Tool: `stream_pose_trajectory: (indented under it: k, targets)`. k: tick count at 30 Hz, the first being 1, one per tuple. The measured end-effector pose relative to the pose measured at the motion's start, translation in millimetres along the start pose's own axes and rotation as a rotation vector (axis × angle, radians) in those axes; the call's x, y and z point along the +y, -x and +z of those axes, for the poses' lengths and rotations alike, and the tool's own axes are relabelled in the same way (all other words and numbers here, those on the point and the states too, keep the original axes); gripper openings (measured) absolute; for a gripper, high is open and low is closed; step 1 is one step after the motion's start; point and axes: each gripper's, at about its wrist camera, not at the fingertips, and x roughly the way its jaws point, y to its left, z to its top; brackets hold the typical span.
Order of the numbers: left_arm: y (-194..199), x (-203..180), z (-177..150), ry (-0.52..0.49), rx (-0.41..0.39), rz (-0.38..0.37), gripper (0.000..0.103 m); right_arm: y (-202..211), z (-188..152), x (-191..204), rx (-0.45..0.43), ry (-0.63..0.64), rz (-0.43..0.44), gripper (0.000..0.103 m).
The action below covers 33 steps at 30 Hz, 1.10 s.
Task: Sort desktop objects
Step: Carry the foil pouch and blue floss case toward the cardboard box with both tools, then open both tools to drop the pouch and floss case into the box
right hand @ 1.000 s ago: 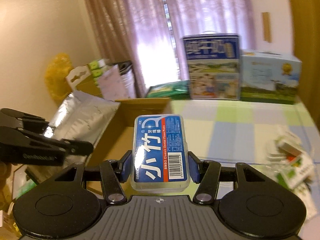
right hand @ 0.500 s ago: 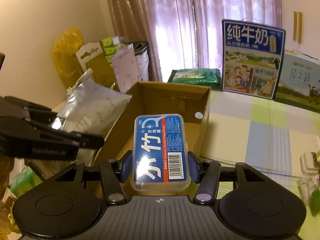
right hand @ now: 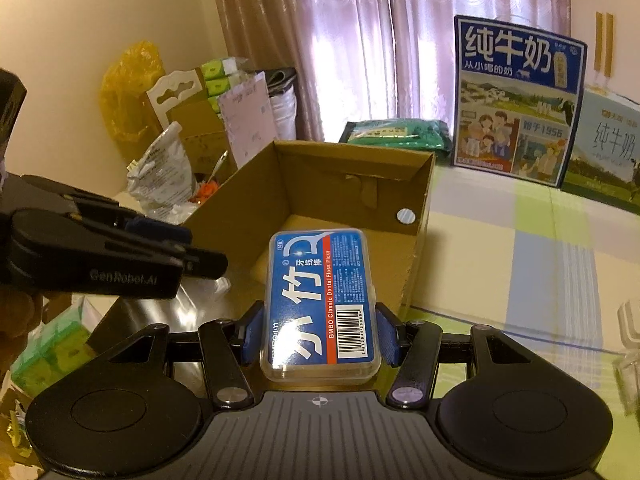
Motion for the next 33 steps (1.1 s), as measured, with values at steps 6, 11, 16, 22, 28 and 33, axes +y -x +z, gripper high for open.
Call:
stream_pose_trajectory:
  k: [6, 11, 16, 22, 28, 33]
  targets:
    - [5, 2, -4, -0.005, 0.001, 0.018, 0.035, -1, -1, 2, 0.002, 0.002, 0.0, 0.053]
    - [9, 6, -10, -0.007, 0.004, 0.03, 0.036, -2, -1, 7, 0.004, 0.007, 0.007, 0.053]
    - [12, 9, -14, -0.005, 0.002, 0.041, 0.035, -7, 1, 9, -0.007, -0.012, 0.016, 0.054]
    - [15, 12, -18, 0.002, 0.003, 0.047, 0.036, -6, -1, 2, -0.012, -0.036, 0.003, 0.066]
    - [22, 7, -20, 0.0, -0.004, 0.053, 0.04, 10, -2, -6, -0.042, -0.049, -0.004, 0.067]
    - [32, -6, -17, -0.023, -0.02, 0.06, 0.047, 31, -2, -14, -0.069, -0.059, -0.01, 0.068]
